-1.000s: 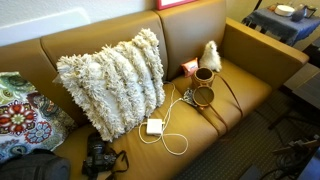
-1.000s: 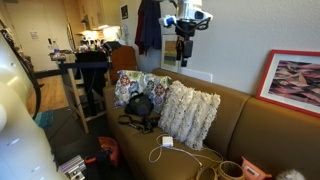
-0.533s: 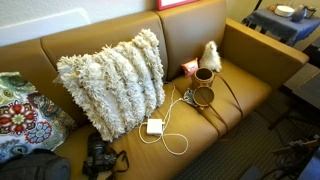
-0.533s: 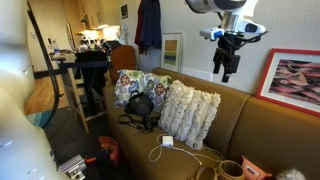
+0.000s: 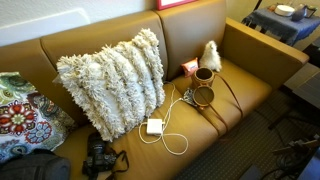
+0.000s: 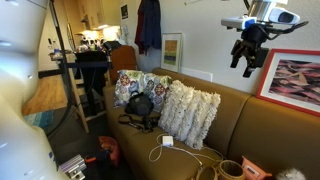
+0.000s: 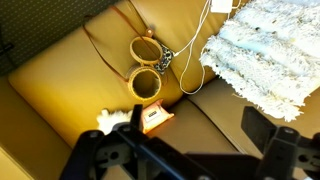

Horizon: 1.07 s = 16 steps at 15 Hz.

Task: Move the bag to the right

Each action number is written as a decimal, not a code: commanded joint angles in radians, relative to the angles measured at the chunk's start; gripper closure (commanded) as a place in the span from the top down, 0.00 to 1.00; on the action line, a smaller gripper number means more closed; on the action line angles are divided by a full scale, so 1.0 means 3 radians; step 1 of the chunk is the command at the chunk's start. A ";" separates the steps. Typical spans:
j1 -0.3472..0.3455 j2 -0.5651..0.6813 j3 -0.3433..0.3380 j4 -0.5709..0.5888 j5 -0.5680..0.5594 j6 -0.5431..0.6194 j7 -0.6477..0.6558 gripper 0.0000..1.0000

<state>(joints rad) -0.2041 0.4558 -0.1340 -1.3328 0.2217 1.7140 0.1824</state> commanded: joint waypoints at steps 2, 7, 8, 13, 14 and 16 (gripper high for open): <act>-0.0069 0.0469 0.0072 0.0479 0.0087 -0.0272 -0.0116 1.00; -0.0028 0.1045 0.0149 0.0753 0.0051 -0.0317 -0.0038 1.00; -0.0030 0.1093 0.0178 0.0825 0.0101 -0.0398 0.0019 1.00; -0.0005 0.0963 0.0148 0.0575 0.0037 -0.0186 -0.0026 1.00; -0.0007 0.0949 0.0148 0.0577 0.0037 -0.0187 -0.0026 1.00; 0.0079 0.0867 0.0112 0.0369 -0.0088 -0.0121 -0.0022 1.00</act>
<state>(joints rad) -0.1995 0.7375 -0.0946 -1.1651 0.2320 1.6619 0.1734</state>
